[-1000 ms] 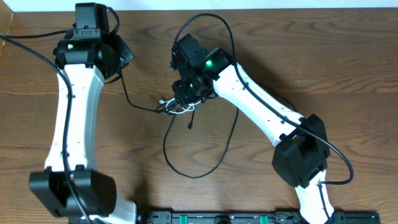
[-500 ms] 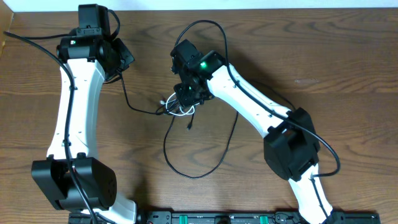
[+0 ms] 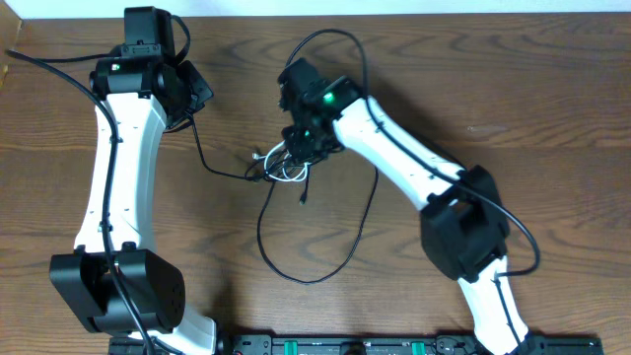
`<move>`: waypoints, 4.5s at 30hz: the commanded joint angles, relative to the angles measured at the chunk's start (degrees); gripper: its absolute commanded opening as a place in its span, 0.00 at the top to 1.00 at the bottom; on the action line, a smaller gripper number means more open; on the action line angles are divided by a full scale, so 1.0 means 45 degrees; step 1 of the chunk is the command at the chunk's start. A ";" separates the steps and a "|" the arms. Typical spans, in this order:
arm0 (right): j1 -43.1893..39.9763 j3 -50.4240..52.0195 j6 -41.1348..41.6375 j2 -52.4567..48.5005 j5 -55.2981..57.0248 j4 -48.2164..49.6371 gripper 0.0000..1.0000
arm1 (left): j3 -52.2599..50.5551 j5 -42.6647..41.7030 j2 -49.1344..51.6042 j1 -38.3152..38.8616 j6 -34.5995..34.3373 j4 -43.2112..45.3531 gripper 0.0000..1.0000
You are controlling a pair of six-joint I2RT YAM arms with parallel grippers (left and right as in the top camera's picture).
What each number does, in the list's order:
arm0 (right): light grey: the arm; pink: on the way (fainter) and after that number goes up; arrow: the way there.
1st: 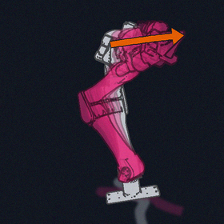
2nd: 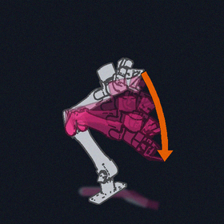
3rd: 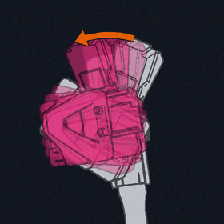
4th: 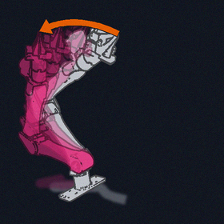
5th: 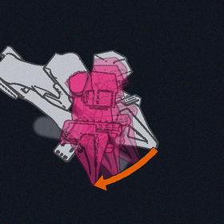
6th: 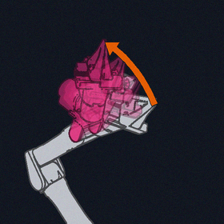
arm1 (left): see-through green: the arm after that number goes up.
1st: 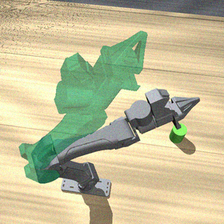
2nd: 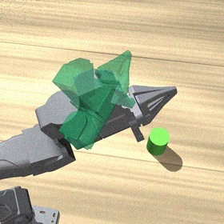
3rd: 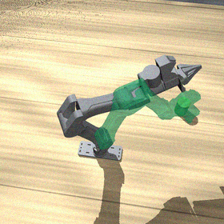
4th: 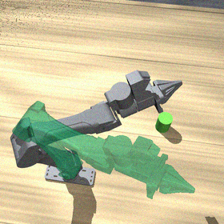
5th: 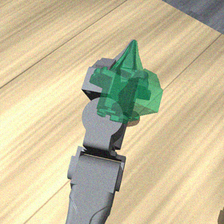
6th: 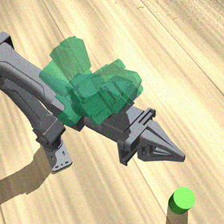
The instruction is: Untangle cables
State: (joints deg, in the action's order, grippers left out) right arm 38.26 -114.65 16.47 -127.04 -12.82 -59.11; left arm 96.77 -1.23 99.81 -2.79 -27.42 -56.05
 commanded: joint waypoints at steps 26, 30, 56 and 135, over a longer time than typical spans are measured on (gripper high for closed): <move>-0.5353 -0.0257 -0.0729 0.7368 -0.1987 -0.0777 0.99 | 0.0044 -1.2182 0.0049 0.0908 0.9622 0.0952 0.40; -0.5338 -0.0257 -0.0729 0.7252 -0.2297 -0.0782 0.99 | 0.0044 -1.1846 0.0189 0.2118 1.0229 0.1326 0.40; -0.5353 -0.0257 -0.0967 0.7422 -0.2958 -0.1355 0.99 | 0.0044 -1.1273 0.4255 0.5197 0.9258 0.5260 0.37; -0.3861 -0.1010 -0.6343 0.1909 -0.3614 -0.1914 0.29 | 0.0092 -0.5042 -0.0962 0.4265 0.2142 0.2710 0.93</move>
State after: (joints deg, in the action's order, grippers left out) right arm 19.55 -119.11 -7.97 -117.25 -28.67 -68.45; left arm 96.77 -25.15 95.42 16.56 -16.80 -43.11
